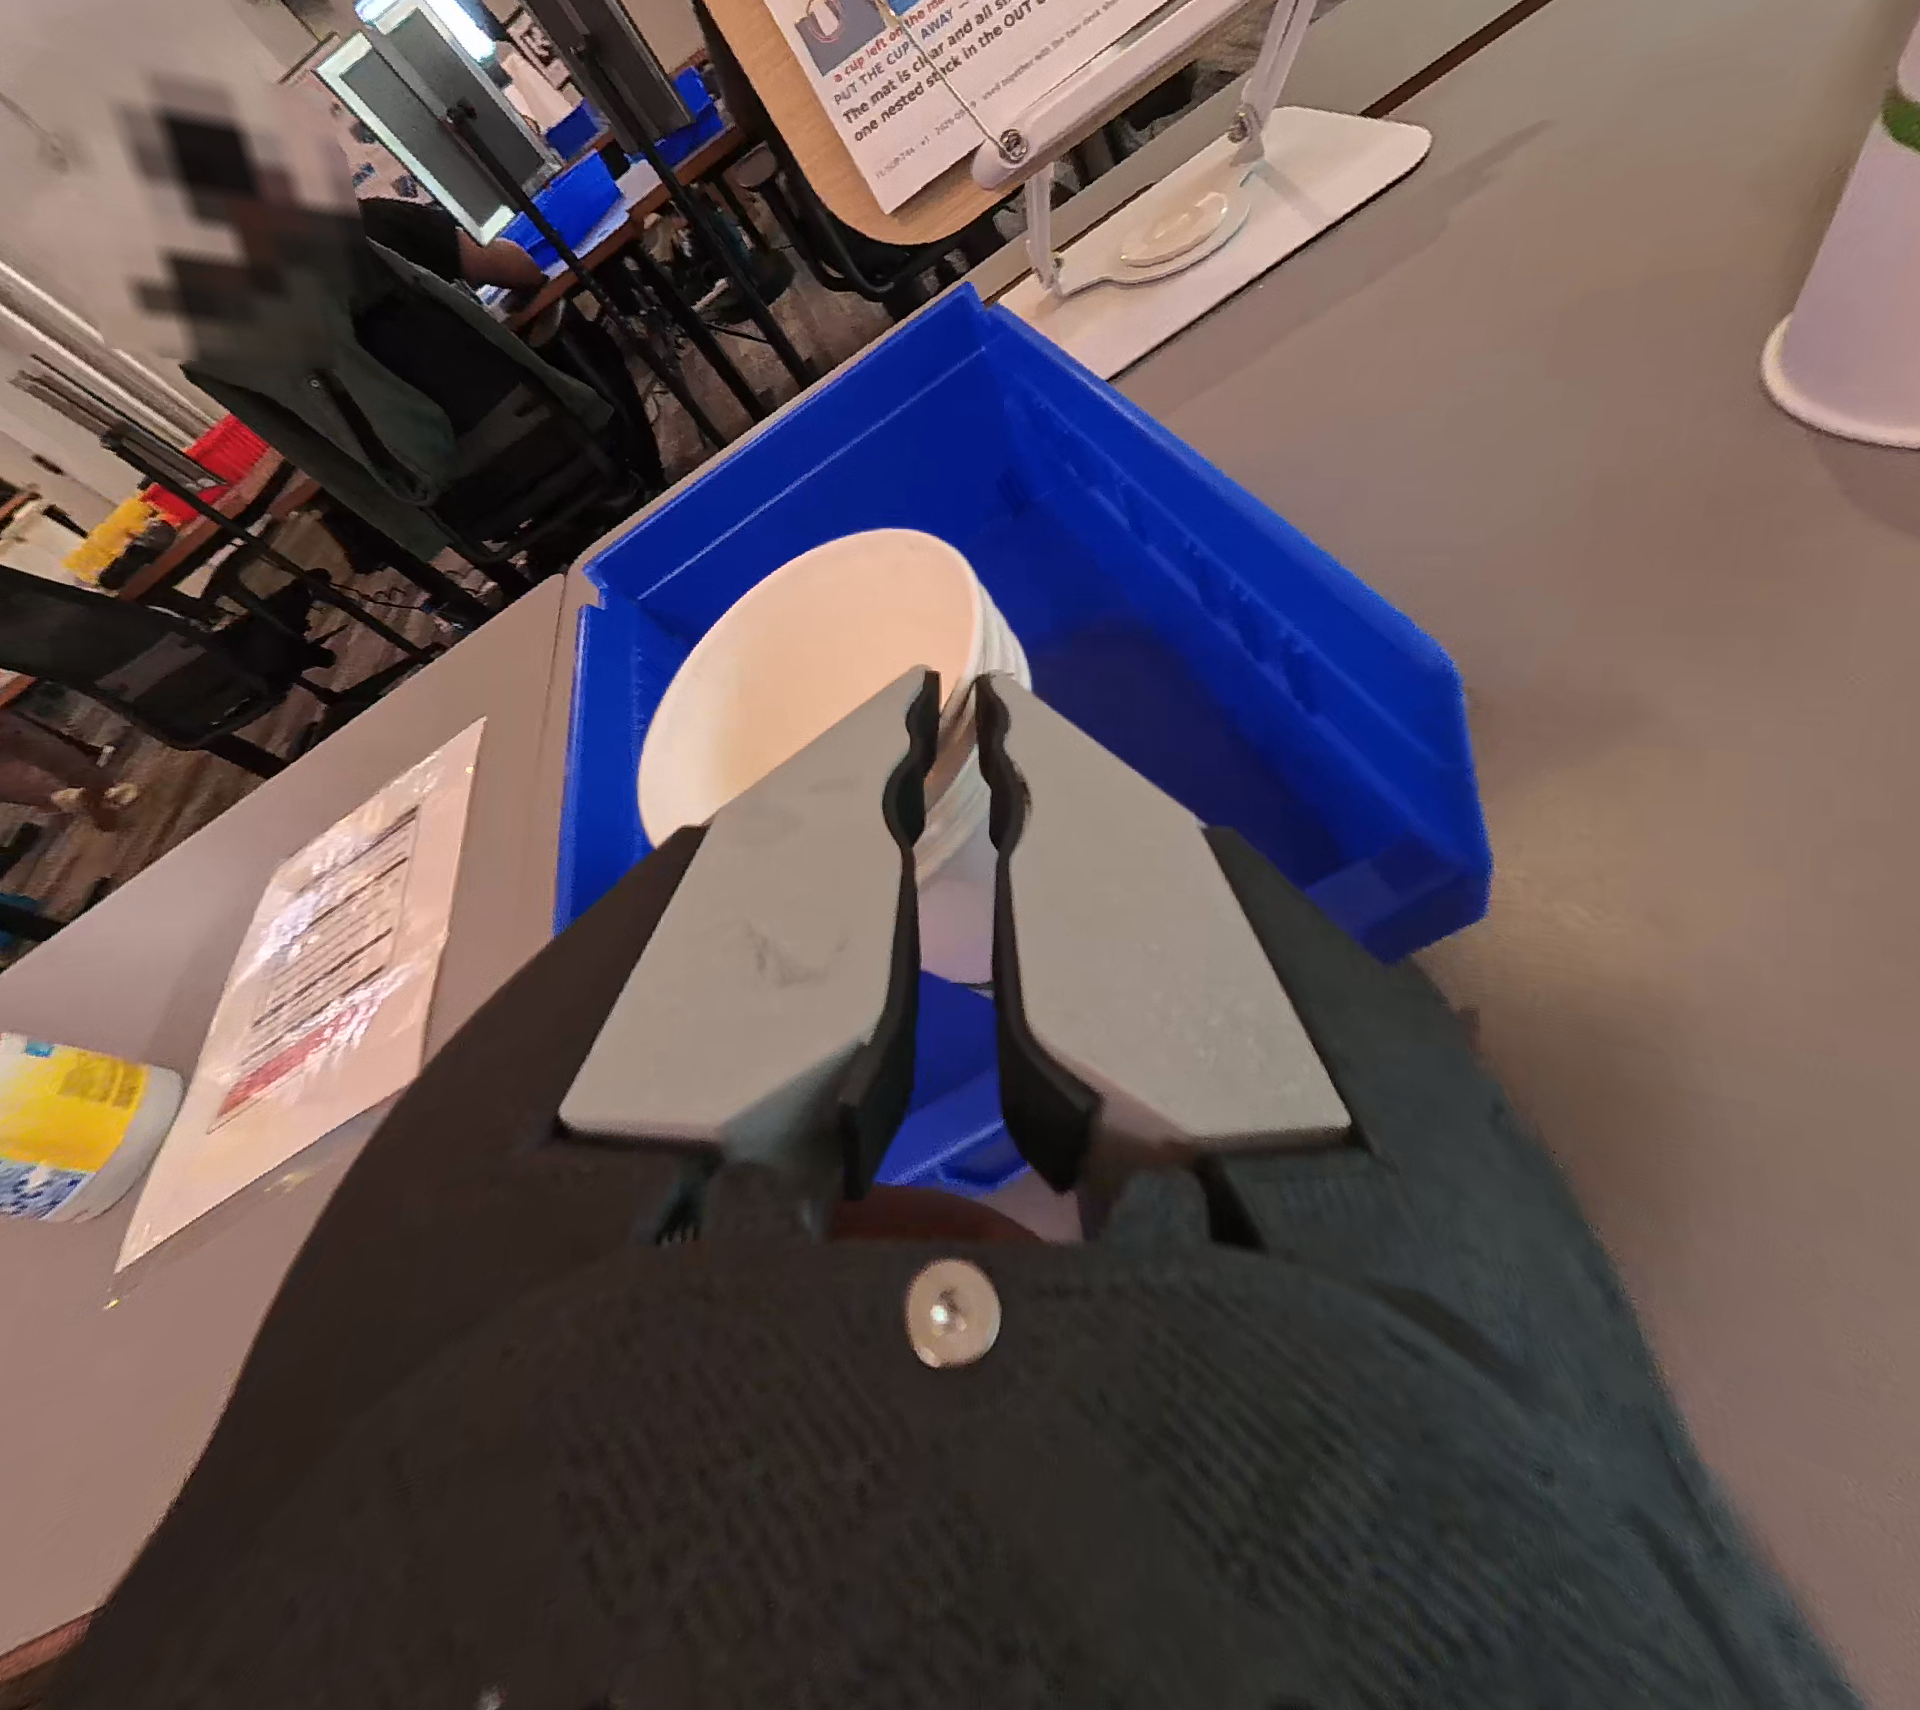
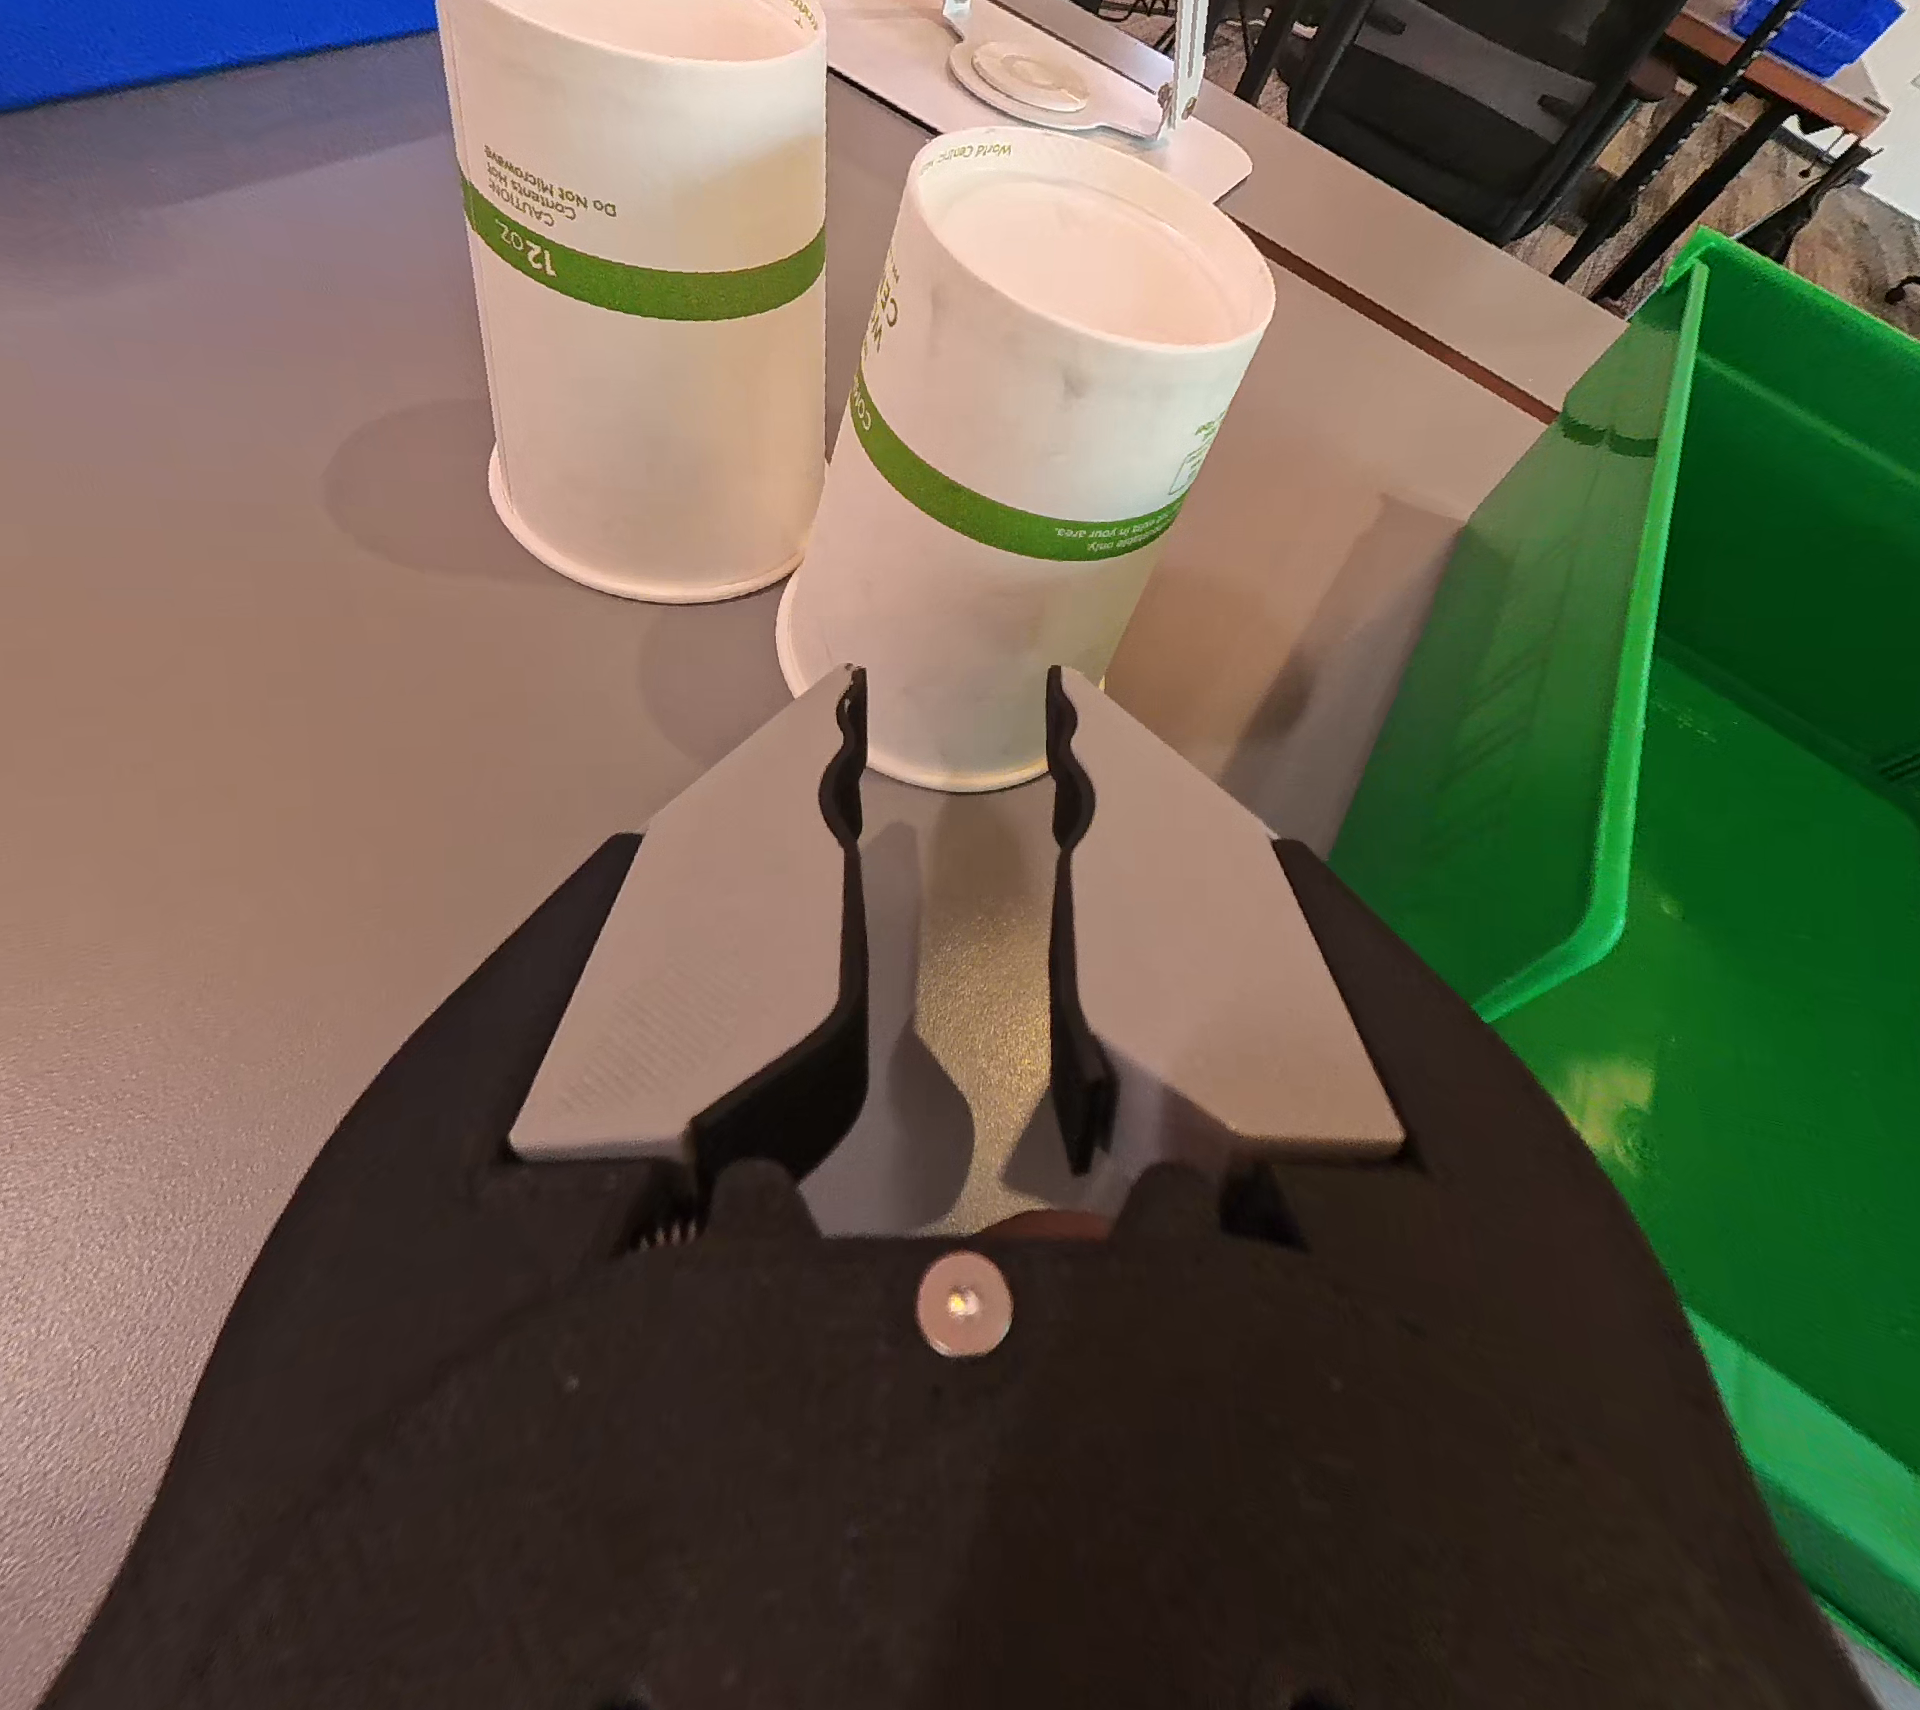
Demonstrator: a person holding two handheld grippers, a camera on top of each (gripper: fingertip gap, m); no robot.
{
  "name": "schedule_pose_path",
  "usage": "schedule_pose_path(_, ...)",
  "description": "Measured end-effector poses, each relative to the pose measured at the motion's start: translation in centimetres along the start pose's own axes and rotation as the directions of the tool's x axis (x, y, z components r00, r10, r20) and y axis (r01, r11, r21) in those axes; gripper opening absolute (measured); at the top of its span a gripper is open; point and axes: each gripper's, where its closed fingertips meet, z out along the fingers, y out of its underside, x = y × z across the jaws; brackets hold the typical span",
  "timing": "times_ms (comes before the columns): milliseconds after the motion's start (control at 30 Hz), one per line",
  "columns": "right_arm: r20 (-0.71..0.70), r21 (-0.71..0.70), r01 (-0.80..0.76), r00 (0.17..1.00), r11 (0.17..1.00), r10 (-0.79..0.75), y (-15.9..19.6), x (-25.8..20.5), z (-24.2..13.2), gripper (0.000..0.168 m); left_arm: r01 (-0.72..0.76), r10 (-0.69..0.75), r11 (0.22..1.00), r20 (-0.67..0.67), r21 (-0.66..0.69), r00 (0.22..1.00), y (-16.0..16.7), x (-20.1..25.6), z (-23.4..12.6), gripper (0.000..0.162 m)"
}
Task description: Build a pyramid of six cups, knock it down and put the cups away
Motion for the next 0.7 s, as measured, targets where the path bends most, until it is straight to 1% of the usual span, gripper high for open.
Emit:
schedule_pose_path(167,0.001,-0.003,0.002,1.000,1.000,-0.002,0.0,0.0,0.0,0.032,-0.067,0.066,0.998,0.110,0.002,0.992,-0.7,-1.5,-0.4,0.001)
schedule_pose_path(300,0.000,-0.003,0.005,1.000,1.000,-0.005,0.0,0.0,0.0,0.031,-0.059,0.048,0.996,0.150,0.068,0.987,-2.3,-2.1,-1.3,0.001)
schedule_pose_path(533,0.000,-0.003,0.006,1.000,1.000,-0.006,0.0,0.0,0.0,0.032,-0.122,0.061,0.974,0.300,0.190,0.952,-5.7,-3.7,-3.9,0.001)
schedule_pose_path(700,-0.002,-0.001,0.004,1.000,1.000,-0.004,0.0,0.0,0.0,0.032,-0.123,0.044,0.961,0.304,0.248,0.952,-7.6,-3.3,-5.6,0.001)
